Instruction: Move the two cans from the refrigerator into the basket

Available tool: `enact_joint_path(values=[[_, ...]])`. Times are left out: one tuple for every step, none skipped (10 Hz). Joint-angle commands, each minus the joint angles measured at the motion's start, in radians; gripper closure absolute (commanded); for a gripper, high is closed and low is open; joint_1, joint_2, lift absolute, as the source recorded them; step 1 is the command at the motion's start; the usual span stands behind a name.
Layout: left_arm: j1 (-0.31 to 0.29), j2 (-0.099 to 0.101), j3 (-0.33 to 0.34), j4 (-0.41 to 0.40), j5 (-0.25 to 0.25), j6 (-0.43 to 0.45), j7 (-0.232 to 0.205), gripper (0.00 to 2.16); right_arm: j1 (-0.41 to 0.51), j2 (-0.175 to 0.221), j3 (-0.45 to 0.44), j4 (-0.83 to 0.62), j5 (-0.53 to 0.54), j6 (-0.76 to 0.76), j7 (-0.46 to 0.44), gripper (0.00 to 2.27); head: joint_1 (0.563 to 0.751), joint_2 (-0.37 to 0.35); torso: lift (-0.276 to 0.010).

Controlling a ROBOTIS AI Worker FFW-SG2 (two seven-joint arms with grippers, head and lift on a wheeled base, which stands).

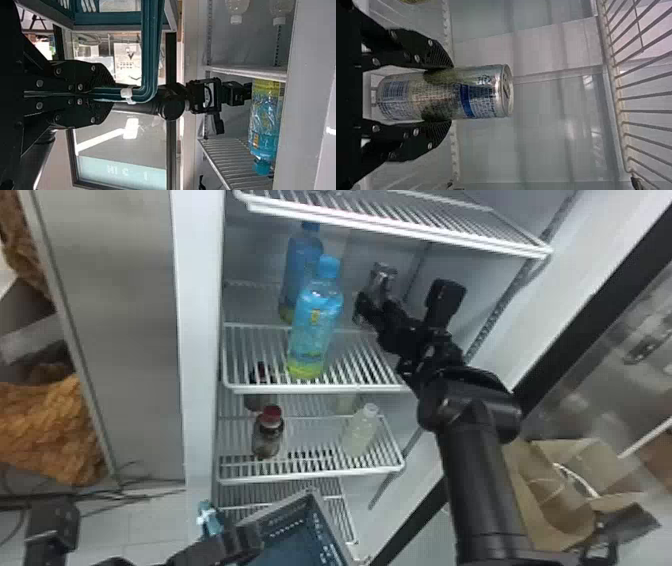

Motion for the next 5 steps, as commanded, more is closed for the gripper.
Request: enact_joint_path(values=[[0.000, 0.000, -0.002, 0.000, 0.000, 0.000, 0.000, 1.20, 0.004, 0.000, 0.000, -0.004, 0.001, -0.009, 0.000, 1.28, 0.695, -0.349, -0.035], [0.000, 0.002, -0.002, 0.000, 0.000, 0.000, 0.000, 1.20, 0.009, -0.001, 0.000, -0.014, -0.001, -0.013, 0.000, 1.28, 0.695, -0.350, -0.035], [-0.002, 0.003, -0.004, 0.000, 0.002, -0.002, 0.000, 1.20, 0.023, -0.001, -0.002, -0.031, -0.001, -0.013, 0.000, 1.28, 0.695, -0.350, -0.035], [-0.002, 0.005, -0.006, 0.000, 0.008, -0.005, 0.000, 1.20, 0.036, -0.003, -0.004, -0.051, -0.003, -0.013, 0.000, 1.28, 0.695, -0.350, -0.035], [-0.002, 0.005, -0.008, 0.000, 0.010, -0.005, -0.002, 1.20, 0.053, -0.003, -0.006, -0.068, -0.011, -0.013, 0.000, 1.28, 0.695, -0.350, -0.035]])
